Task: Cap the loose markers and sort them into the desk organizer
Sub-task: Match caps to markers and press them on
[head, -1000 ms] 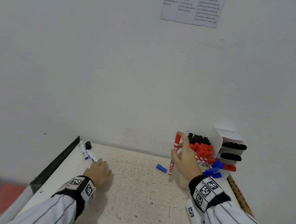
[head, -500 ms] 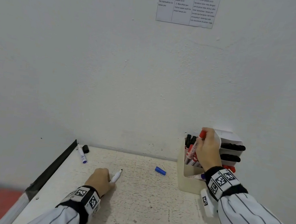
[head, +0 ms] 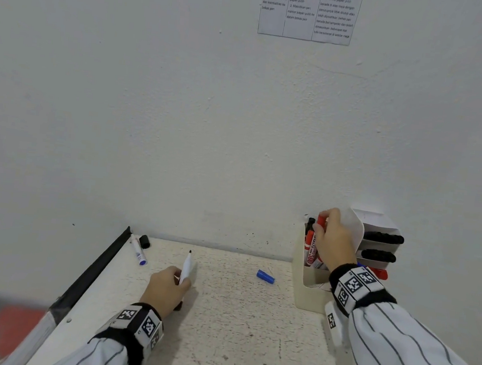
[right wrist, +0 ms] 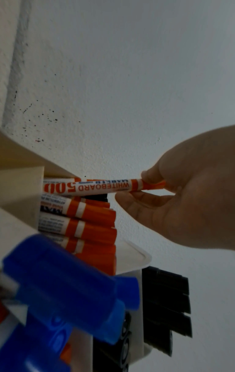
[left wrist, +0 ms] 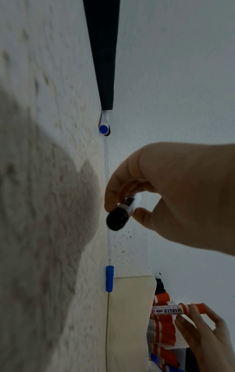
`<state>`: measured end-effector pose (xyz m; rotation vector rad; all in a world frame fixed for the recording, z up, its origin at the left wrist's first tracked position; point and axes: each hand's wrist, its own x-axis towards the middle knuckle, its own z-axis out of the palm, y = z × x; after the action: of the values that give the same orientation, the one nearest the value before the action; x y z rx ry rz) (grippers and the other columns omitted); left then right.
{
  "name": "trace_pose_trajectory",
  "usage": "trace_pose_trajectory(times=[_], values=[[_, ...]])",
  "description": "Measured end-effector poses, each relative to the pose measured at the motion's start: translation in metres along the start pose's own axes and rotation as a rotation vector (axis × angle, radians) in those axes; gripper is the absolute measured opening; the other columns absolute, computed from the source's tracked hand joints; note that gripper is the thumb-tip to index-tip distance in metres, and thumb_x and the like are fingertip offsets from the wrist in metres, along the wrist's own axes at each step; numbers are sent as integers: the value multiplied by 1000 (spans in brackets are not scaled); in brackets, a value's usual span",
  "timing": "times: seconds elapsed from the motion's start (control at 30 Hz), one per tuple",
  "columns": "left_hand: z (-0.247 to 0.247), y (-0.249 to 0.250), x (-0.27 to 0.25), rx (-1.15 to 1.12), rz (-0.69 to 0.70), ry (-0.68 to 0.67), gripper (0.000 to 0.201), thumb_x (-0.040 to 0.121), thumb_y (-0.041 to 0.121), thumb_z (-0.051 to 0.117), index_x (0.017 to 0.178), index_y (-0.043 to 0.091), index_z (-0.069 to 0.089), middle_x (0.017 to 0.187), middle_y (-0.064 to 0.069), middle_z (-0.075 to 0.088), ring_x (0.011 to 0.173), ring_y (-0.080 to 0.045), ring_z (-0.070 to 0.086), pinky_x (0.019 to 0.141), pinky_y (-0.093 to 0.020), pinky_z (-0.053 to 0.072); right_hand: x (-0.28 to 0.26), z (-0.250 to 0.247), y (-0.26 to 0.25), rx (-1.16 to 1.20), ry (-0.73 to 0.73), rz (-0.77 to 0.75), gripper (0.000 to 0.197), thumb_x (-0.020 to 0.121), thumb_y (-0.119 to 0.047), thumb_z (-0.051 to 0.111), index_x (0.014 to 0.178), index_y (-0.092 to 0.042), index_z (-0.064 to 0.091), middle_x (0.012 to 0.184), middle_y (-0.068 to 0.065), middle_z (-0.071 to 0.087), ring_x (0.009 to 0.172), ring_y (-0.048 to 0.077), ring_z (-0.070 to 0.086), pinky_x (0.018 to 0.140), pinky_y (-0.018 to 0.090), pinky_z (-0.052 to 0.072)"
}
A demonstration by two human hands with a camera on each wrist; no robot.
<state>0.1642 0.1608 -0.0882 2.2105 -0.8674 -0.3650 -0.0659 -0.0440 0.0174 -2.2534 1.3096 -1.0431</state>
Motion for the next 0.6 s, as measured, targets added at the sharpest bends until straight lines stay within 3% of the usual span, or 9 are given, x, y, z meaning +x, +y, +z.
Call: trace_pose_trajectory(times=[0.07,0.13,0.17,0.2,0.3,0.47,0.6], values=[[0,-2,0,-46,30,33,22,91,20,54,106,5,59,82,-1,56,55,-2,51,46,-10,35,2,-3,-4,20,23,4,12,97,-16,42,108,-11,43,67,-6,47,64,19,56,62,34,52],[0,-2,-1,-95,37,65,25,92,18,53,112,3,57,86,-2,56,57,-1,49,45,-10,34,1,-7,-6,30,82,-27,7,98,-16,41,104,-13,41,69,-7,46,61,8,52,55,20,46],[0,-1,-1,-112,36,77,27,93,18,53,114,3,56,90,-3,57,60,-3,50,48,-9,36,0,-9,-8,25,107,-57,4,98,-15,41,102,-15,41,71,-8,45,62,3,48,53,11,39],[1,-1,-1,-121,40,86,29,93,18,52,117,2,56,94,-5,58,65,-8,52,55,-9,38,-1,-11,-8,32,129,-85,5,98,-15,42,102,-15,42,74,-7,46,63,2,47,51,9,35],[3,-1,-2,-167,24,91,32,93,20,53,119,2,56,97,-6,58,85,-17,52,75,-23,39,-2,-14,-6,84,118,-125,10,97,-15,43,106,-10,45,79,-3,49,67,4,50,52,10,36],[6,-1,-3,-209,-5,54,32,94,21,53,120,2,56,95,-5,56,88,-19,52,76,-25,39,-5,-17,4,51,-63,-95,10,98,-7,38,96,-15,42,77,-5,48,64,0,47,49,10,43],[7,-2,-3,-205,-20,29,34,94,21,52,122,2,54,97,-4,55,88,-18,51,77,-25,39,-6,-19,6,-13,-52,-15,7,97,-6,41,103,-7,43,76,-8,39,65,4,44,59,22,44]])
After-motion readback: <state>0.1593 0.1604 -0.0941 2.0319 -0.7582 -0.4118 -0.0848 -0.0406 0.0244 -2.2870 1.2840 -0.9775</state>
